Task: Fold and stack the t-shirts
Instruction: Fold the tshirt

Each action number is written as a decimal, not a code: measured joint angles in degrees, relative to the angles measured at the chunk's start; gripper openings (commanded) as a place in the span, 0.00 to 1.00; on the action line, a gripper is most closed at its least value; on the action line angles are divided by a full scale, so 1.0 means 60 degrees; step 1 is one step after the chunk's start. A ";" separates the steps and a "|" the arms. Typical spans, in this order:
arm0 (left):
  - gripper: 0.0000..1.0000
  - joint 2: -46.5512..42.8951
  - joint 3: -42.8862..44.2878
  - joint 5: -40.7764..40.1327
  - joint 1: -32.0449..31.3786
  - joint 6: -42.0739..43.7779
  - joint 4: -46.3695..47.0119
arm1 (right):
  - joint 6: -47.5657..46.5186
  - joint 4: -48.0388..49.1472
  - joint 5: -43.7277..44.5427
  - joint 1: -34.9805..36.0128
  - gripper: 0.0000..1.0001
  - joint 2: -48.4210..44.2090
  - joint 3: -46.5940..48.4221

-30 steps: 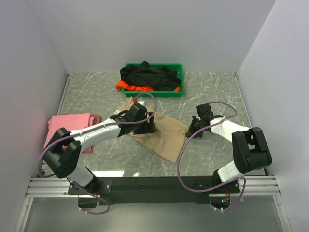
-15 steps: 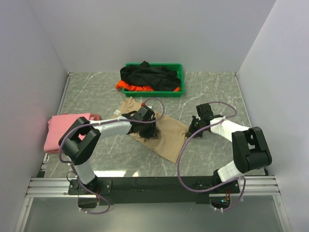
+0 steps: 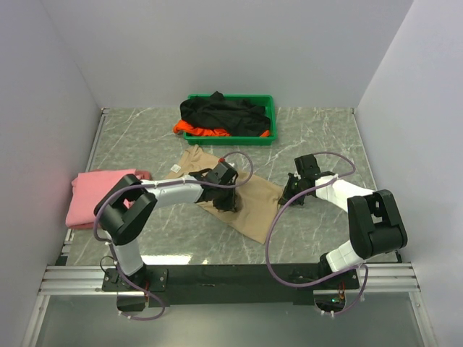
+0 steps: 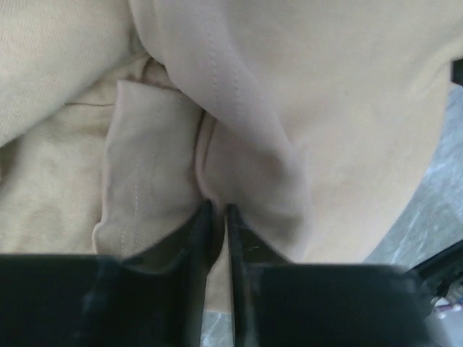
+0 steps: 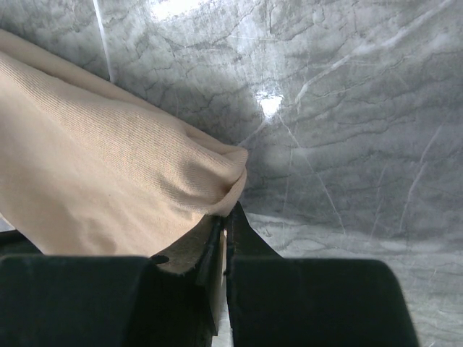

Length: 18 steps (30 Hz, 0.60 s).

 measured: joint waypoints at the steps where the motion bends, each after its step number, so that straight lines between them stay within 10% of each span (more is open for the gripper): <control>1: 0.06 0.0076 0.0047 -0.0036 -0.0011 -0.0015 -0.0036 | -0.0007 0.0004 0.0000 0.0000 0.03 0.0000 0.0000; 18: 0.00 -0.1045 0.0087 -0.1632 0.0361 -0.0062 -0.1067 | -0.0036 0.0007 -0.0033 -0.0066 0.01 0.0000 -0.0004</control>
